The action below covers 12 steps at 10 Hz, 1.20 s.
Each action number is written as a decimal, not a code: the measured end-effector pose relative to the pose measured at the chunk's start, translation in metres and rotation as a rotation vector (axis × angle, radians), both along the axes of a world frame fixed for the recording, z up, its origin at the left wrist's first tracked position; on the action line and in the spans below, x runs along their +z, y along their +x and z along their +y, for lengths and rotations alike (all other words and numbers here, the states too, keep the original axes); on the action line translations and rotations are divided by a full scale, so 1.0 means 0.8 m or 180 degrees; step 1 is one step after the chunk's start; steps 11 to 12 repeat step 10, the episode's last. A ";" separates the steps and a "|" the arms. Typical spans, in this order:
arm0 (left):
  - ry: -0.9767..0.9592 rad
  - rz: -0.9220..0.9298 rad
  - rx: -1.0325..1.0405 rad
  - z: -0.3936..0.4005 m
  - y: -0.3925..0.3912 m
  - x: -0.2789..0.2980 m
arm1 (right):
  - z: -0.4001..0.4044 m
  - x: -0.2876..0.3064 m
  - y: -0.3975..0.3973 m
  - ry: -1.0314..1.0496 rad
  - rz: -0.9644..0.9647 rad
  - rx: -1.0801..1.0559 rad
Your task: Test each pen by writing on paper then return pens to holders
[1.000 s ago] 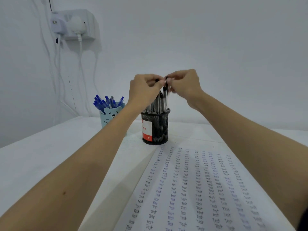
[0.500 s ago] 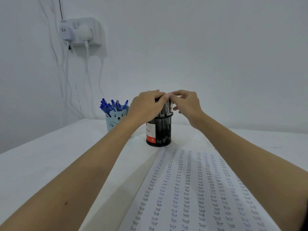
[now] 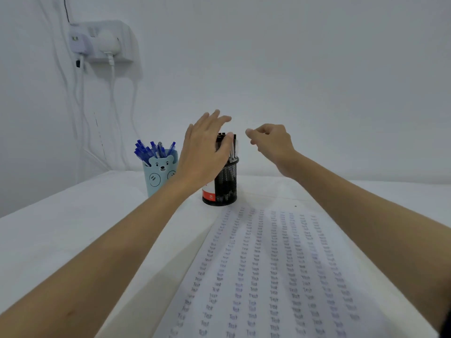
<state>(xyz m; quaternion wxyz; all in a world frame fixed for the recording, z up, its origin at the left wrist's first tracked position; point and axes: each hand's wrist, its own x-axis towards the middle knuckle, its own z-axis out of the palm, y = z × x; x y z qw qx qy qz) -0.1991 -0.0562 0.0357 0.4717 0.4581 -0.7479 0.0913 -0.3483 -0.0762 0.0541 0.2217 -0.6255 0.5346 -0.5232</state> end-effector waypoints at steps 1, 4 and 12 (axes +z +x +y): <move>0.0297 -0.0367 -0.0521 0.033 0.004 -0.010 | 0.035 0.002 -0.036 0.0353 0.0788 0.0259; 0.2874 -0.1561 -0.0783 0.114 -0.006 -0.070 | 0.178 -0.078 -0.136 0.1620 0.2537 0.0333; 0.2558 -0.0870 -0.1051 0.122 -0.081 -0.093 | 0.208 -0.087 -0.218 0.1386 0.2231 -0.0278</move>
